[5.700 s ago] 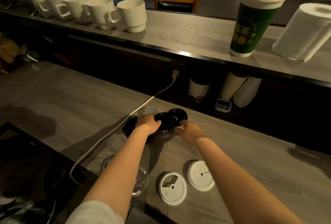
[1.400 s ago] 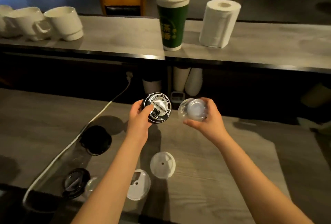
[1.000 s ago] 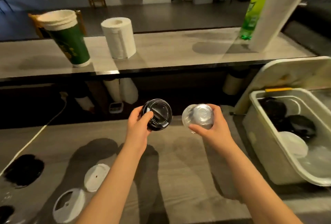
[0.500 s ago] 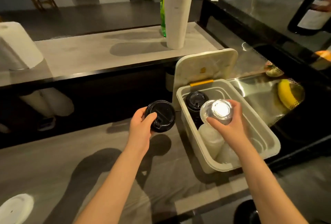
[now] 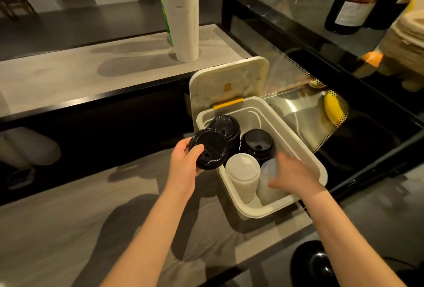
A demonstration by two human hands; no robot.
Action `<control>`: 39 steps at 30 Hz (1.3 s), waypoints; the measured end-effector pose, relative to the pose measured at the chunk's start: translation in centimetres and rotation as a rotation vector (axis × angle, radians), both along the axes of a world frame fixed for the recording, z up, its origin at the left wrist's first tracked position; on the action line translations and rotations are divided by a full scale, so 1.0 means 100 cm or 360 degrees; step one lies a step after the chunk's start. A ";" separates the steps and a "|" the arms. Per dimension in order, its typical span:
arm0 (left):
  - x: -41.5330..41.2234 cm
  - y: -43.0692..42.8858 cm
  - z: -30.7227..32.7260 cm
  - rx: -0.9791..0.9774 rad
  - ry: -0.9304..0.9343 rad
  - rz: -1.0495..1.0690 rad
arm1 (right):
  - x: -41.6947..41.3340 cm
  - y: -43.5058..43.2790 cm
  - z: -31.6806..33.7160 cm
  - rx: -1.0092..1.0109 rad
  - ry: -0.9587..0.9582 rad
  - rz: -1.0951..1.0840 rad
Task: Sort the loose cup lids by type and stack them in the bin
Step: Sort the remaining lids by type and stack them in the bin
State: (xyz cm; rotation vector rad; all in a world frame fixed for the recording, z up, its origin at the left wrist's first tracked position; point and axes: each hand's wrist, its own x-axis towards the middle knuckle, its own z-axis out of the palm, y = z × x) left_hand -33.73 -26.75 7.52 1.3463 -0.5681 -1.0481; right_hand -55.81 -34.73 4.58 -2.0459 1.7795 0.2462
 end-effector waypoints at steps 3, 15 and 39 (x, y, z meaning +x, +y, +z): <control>-0.004 -0.002 -0.001 0.0028 -0.0022 -0.0003 | 0.000 -0.005 -0.005 0.0026 0.0109 0.0032; -0.023 -0.021 0.011 -0.0061 -0.0067 -0.0249 | 0.045 0.001 0.054 0.0183 -0.1744 -0.0068; 0.005 -0.049 -0.030 0.0601 -0.1928 -0.0734 | 0.101 -0.102 0.029 0.0377 -0.1626 -0.0491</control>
